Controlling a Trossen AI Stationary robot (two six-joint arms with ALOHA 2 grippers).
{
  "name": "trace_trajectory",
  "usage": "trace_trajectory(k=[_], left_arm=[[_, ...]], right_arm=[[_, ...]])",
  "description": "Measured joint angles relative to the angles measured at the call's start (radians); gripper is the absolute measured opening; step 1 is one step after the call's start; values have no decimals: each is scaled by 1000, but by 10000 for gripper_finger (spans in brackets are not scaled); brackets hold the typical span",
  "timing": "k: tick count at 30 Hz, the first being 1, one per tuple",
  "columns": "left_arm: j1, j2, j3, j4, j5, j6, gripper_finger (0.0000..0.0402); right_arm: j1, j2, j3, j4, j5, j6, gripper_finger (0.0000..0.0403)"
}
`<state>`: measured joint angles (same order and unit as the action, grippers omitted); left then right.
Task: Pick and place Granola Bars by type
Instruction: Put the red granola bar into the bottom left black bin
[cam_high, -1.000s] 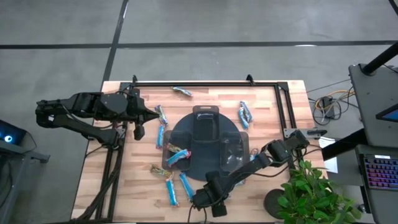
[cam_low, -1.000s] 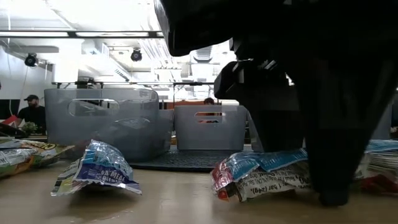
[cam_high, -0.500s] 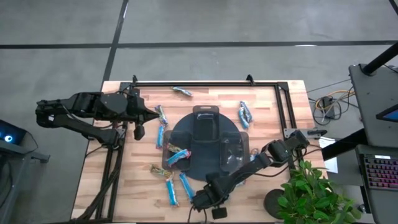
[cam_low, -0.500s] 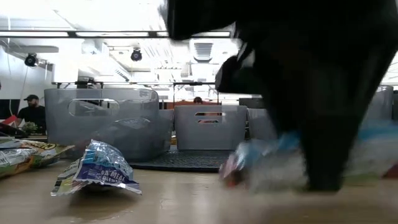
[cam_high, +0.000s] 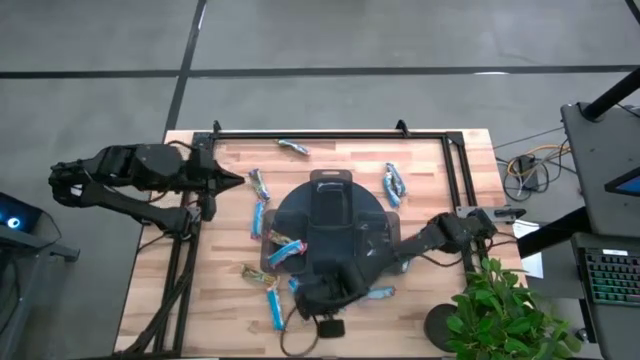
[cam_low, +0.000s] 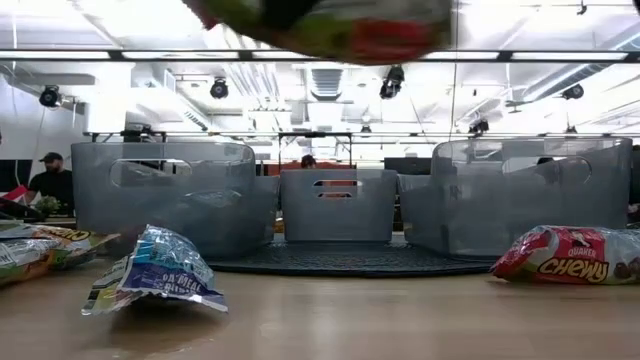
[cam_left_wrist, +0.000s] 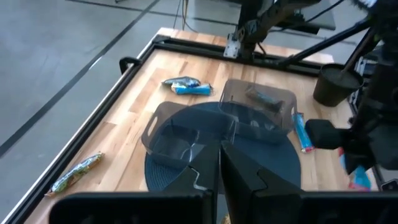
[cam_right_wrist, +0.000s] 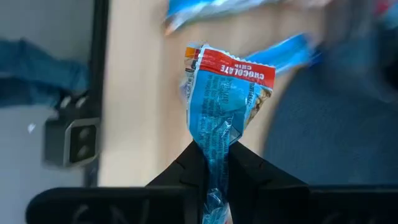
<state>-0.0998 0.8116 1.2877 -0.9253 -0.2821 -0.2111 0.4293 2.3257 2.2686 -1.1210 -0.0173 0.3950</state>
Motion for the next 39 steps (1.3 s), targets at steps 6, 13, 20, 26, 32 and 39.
trace_trajectory(k=[6, 13, 20, 26, 32, 39], left_arm=[[0, -34, 0, 0, 0, 0, 0], [0, -39, 0, 0, 0, 0, 0], [0, -38, 0, 0, 0, 4, 0], [0, -38, 0, 0, 0, 12, 0], [0, -38, 0, 0, 0, 17, 0], [0, -37, 0, 0, -1, 18, 0]], right_arm=[[-79, 0, 75, 6, 42, -34, 33], [-178, 0, 83, 32, 48, -60, 33], [-264, 0, 83, 88, 48, -64, 33], [-311, 0, 83, 121, 47, -58, 33], [-328, 0, 83, 132, 47, -105, 34], [-332, 4, 83, 144, 22, -116, 87]])
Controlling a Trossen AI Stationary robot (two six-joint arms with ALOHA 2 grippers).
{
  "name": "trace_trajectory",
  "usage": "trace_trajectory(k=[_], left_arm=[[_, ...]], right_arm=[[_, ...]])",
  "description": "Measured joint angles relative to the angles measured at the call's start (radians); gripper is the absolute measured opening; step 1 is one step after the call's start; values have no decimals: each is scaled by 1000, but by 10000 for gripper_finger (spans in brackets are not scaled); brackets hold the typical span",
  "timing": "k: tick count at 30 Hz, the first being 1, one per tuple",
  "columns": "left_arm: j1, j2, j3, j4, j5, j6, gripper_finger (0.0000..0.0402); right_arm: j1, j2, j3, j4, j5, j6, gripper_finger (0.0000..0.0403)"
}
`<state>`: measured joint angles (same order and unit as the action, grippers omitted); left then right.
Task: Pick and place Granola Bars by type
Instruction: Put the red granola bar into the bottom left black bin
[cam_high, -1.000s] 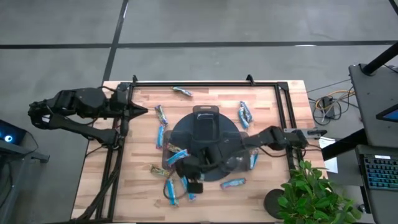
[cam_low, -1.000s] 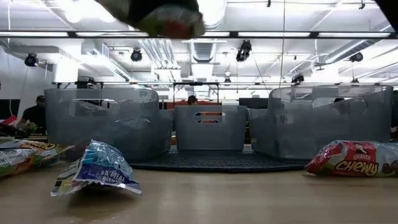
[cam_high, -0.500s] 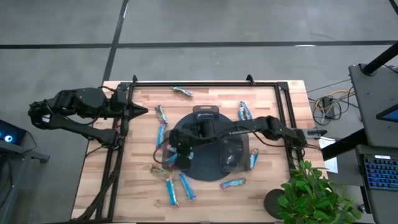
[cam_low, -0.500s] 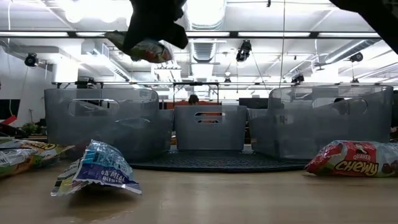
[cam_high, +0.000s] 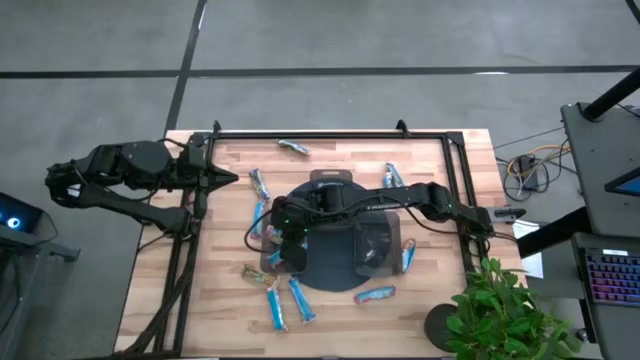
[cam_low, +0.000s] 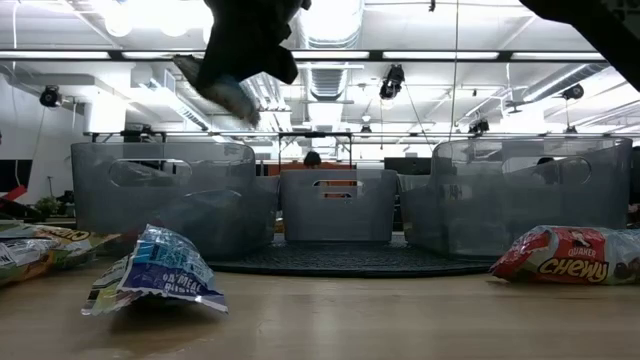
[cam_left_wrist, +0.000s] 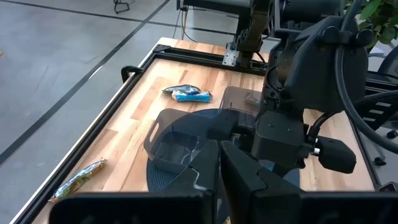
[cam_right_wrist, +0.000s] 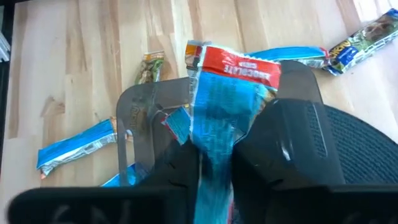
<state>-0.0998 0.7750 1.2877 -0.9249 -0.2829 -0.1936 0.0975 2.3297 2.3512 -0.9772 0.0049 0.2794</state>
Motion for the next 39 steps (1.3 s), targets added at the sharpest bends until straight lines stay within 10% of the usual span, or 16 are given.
trace_trajectory(k=[16, 39], left_arm=[[0, 0, 0, 0, -8, 0, 0], [0, -7, -19, -4, -17, -7, 0]], right_arm=[[19, 5, -3, 69, -41, -8, 193], [60, -231, -1, -44, 8, -181, 10]])
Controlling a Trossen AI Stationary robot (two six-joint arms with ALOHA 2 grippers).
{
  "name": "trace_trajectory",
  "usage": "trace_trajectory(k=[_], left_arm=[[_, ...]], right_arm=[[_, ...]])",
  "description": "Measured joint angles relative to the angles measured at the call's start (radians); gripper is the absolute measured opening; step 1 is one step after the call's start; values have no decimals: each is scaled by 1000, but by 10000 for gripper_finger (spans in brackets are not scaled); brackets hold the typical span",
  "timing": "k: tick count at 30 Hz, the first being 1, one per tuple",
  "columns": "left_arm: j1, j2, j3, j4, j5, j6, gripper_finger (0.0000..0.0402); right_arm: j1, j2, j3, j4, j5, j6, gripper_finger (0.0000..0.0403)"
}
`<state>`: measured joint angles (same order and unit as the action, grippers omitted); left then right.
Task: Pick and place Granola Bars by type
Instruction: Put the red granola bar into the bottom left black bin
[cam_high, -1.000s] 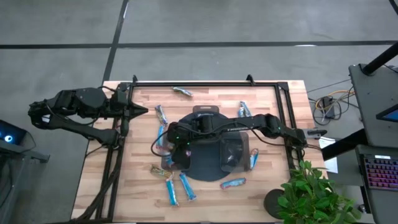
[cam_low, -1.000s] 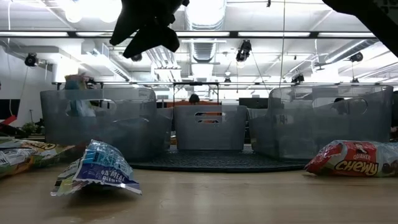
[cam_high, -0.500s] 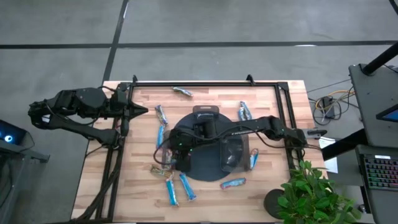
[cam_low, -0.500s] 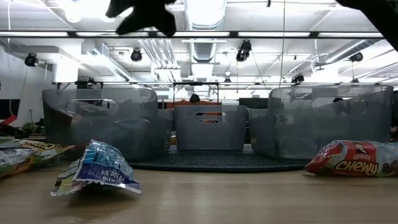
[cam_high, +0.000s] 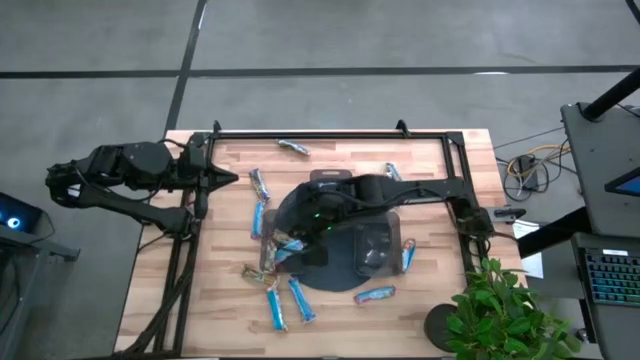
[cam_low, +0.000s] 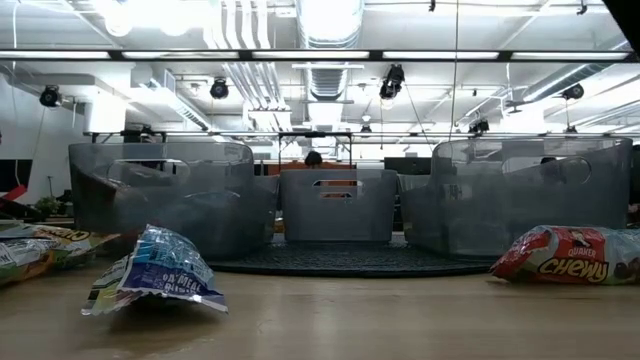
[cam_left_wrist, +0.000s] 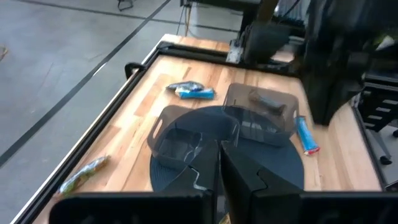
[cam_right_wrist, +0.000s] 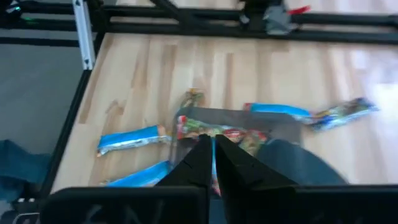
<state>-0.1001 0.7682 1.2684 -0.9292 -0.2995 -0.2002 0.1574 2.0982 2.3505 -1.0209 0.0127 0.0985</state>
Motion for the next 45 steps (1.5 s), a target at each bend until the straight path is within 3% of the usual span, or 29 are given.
trace_trajectory(k=[11, 22, 30, 36, 45], left_arm=[[0, -93, -123, 40, -12, -18, 0], [0, -143, -177, -165, -17, -149, 0], [0, -127, -293, -113, 27, -397, 0], [0, -124, -439, -62, 32, -578, 0], [0, -119, -621, 116, 16, -990, 0]], right_arm=[[0, -152, -3, -88, 106, -8, 8], [0, -258, -3, -232, 238, 32, 8], [0, -279, -3, -272, 326, 59, 8], [0, -279, -4, -284, 332, 60, 8], [0, -279, -4, -285, 331, -1, 8]])
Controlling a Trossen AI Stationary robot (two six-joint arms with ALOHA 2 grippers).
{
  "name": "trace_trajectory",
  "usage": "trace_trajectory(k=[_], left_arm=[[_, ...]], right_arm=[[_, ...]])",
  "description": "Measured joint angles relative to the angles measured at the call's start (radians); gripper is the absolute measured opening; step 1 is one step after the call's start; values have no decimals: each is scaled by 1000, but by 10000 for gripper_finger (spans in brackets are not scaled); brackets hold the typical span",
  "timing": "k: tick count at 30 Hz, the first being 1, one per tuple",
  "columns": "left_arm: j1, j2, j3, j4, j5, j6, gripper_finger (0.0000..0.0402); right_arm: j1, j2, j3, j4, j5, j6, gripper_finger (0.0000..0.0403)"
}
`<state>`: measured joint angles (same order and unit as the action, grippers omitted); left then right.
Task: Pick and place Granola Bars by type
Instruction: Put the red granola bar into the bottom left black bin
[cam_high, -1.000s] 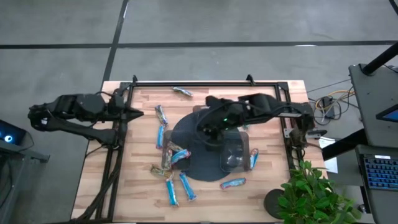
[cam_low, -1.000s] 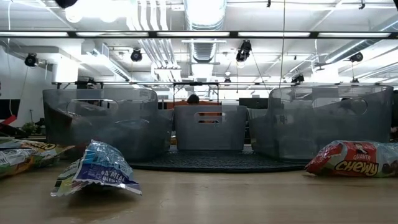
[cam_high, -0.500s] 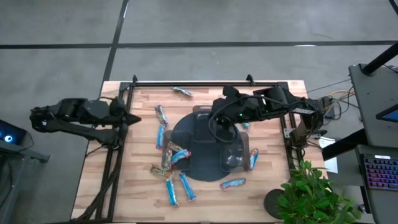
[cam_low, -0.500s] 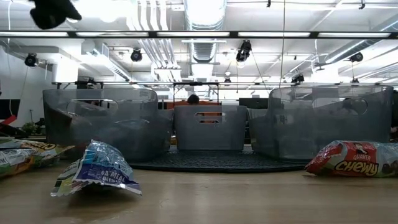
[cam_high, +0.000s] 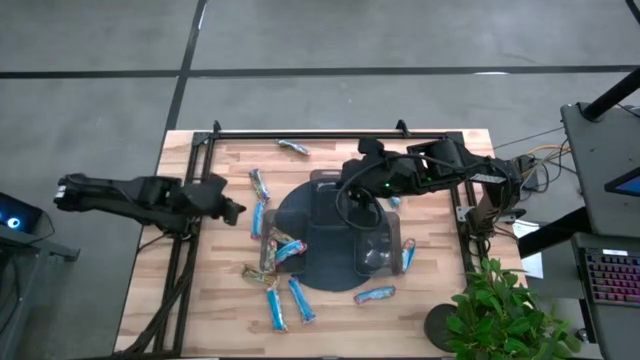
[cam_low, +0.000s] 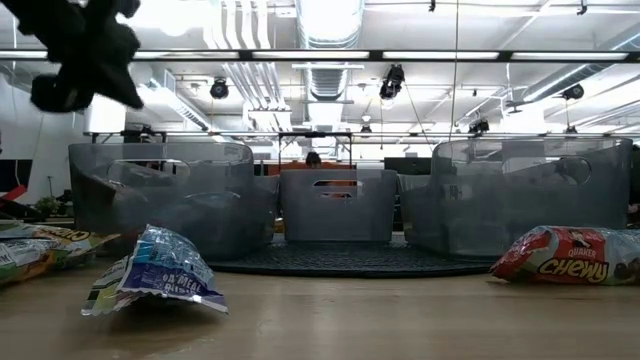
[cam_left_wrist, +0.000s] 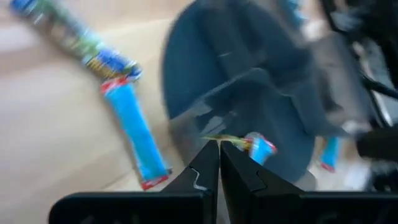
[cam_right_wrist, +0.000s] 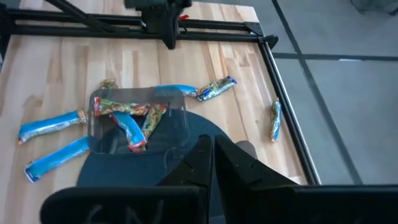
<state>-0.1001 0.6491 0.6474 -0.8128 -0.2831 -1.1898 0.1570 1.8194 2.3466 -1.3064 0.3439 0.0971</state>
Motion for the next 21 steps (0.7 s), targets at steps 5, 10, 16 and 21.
trace_trajectory(k=[5, 10, 16, 21], left_arm=[[0, 7, -90, 82, -8, -114, 0], [0, 32, -170, 181, 18, -155, 0], [0, 55, -234, 294, 30, -174, 0], [0, 71, -272, 338, 32, -179, 0]], right_arm=[[0, 0, 0, -1, -1, -19, 8], [0, 0, 0, -4, -1, -23, 8], [0, 0, 0, -4, -2, -21, 8], [0, 0, 0, -3, -3, 12, 8]])
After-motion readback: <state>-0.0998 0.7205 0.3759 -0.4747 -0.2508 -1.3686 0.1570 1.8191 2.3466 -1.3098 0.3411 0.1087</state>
